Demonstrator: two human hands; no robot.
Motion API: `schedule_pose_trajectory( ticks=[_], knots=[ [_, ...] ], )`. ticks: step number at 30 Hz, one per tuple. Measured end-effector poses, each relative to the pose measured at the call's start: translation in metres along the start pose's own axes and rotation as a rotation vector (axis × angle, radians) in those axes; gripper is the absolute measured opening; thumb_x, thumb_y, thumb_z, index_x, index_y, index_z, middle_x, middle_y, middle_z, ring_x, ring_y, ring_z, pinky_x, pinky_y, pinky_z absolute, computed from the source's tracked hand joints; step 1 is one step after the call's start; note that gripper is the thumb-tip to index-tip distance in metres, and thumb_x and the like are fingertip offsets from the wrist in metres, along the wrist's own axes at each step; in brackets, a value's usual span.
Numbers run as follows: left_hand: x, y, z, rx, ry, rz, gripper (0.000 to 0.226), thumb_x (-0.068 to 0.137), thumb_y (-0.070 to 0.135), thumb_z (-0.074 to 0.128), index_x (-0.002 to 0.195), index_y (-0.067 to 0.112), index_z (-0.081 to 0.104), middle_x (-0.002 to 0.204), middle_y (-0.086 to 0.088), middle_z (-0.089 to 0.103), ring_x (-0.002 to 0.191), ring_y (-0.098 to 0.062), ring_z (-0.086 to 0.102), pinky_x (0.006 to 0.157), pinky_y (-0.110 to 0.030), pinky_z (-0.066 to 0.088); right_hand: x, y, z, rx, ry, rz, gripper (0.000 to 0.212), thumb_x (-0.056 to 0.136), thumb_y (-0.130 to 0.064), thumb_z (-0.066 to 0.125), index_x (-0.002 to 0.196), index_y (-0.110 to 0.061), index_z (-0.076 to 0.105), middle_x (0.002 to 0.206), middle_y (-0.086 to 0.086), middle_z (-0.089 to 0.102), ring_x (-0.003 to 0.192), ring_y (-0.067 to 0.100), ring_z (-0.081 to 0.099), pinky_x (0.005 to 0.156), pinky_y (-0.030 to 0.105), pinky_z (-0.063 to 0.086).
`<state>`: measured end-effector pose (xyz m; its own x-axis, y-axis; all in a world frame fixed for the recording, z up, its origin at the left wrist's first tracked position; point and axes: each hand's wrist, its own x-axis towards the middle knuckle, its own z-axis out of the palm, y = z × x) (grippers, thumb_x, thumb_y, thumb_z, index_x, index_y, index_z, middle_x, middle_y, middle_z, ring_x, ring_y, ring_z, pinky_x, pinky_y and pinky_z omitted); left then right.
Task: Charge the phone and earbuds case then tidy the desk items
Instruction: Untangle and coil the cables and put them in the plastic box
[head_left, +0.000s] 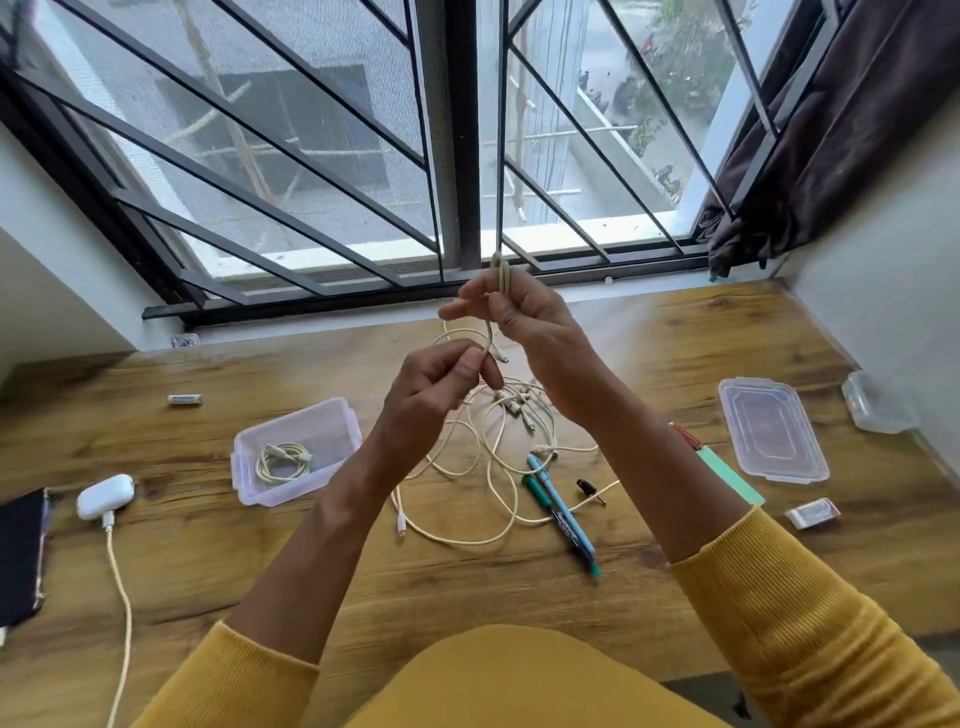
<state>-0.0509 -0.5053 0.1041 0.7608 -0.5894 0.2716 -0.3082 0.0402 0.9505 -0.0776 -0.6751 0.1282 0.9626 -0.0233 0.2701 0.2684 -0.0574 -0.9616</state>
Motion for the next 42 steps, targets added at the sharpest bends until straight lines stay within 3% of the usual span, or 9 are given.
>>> schedule_pose_trajectory(
  ticks=[5,10,17,21,26,31,35,38,42],
  knots=[
    [0.006,0.009,-0.011,-0.135,-0.012,-0.05,0.034,0.107,0.018,0.046,0.087,0.001,0.068,0.064,-0.018,0.039,0.061,-0.027,0.03,0.057,-0.036,0.024,0.008,0.011,0.007,-0.463,0.032,-0.007,0.022,0.105,-0.03,0.044,0.104,-0.035,0.066,0.09,-0.007,0.071,0.095,0.025,0.066,0.098,0.068,0.046],
    [0.006,0.007,-0.021,-0.08,-0.002,-0.062,0.037,0.106,0.019,0.049,0.084,0.0,0.071,0.056,0.007,0.04,0.051,-0.009,0.027,0.049,-0.019,0.024,0.001,0.002,0.002,-0.471,-0.069,0.001,0.025,0.099,-0.019,0.046,0.081,-0.016,0.064,0.056,-0.006,0.064,0.055,0.011,0.062,0.075,0.032,0.041],
    [0.006,0.011,-0.027,0.064,0.051,-0.016,0.027,0.105,-0.003,0.057,0.085,-0.009,0.074,0.061,0.001,0.066,0.05,0.004,0.053,0.057,-0.005,0.039,-0.011,0.006,0.002,-0.079,-0.319,0.132,0.035,0.106,-0.007,0.041,0.097,0.011,0.069,0.049,-0.009,0.039,0.041,0.011,0.038,0.041,0.026,0.04],
    [0.008,0.002,-0.029,0.026,0.099,-0.015,0.035,0.104,0.023,0.062,0.077,0.003,0.071,0.056,-0.008,0.054,0.052,-0.016,0.043,0.054,-0.026,0.034,-0.015,0.007,0.0,0.019,-0.42,0.226,0.039,0.109,-0.004,0.034,0.101,0.016,0.067,0.048,-0.011,0.038,0.041,0.011,0.034,0.041,0.029,0.036],
    [0.004,-0.008,-0.031,-0.025,0.122,-0.029,0.04,0.105,0.021,0.053,0.076,0.001,0.071,0.056,-0.008,0.052,0.054,-0.031,0.033,0.052,-0.035,0.029,-0.022,0.01,-0.001,0.161,-0.521,0.278,0.043,0.112,-0.021,0.034,0.088,0.001,0.061,0.042,-0.003,0.034,0.037,0.018,0.032,0.074,0.077,0.04],
    [0.0,-0.018,-0.033,-0.047,0.097,-0.06,0.036,0.105,0.019,0.046,0.075,0.006,0.06,0.069,-0.007,0.052,0.066,-0.02,0.042,0.063,-0.026,0.039,-0.024,-0.006,-0.005,0.372,-0.471,0.239,0.028,0.107,-0.015,0.04,0.084,-0.004,0.051,0.042,0.005,0.024,0.037,0.016,0.034,0.069,0.03,0.056],
    [-0.006,-0.034,-0.032,-0.082,0.086,-0.1,0.032,0.103,0.02,0.046,0.081,0.001,0.059,0.079,-0.011,0.053,0.077,-0.024,0.049,0.076,-0.029,0.045,-0.014,-0.013,-0.013,0.527,-0.411,0.127,0.026,0.104,-0.025,0.051,0.085,-0.007,0.052,0.049,-0.002,0.04,0.045,0.022,0.046,0.083,0.075,0.048],
    [-0.012,-0.042,-0.026,-0.066,0.063,-0.142,0.031,0.102,0.02,0.046,0.084,-0.001,0.06,0.081,-0.01,0.056,0.08,-0.02,0.053,0.08,-0.027,0.046,-0.007,-0.024,-0.015,0.708,-0.346,0.033,0.023,0.108,-0.021,0.042,0.094,-0.006,0.053,0.053,0.001,0.055,0.064,0.028,0.066,0.085,0.043,0.059],
    [-0.017,-0.047,-0.02,-0.032,0.043,-0.155,0.032,0.103,0.021,0.047,0.083,0.003,0.063,0.078,0.002,0.06,0.077,-0.02,0.053,0.076,-0.03,0.046,0.002,-0.031,-0.016,0.853,-0.195,-0.033,0.034,0.111,-0.016,0.028,0.111,-0.001,0.059,0.076,0.008,0.072,0.099,0.032,0.074,0.109,0.044,0.048]
  ],
)
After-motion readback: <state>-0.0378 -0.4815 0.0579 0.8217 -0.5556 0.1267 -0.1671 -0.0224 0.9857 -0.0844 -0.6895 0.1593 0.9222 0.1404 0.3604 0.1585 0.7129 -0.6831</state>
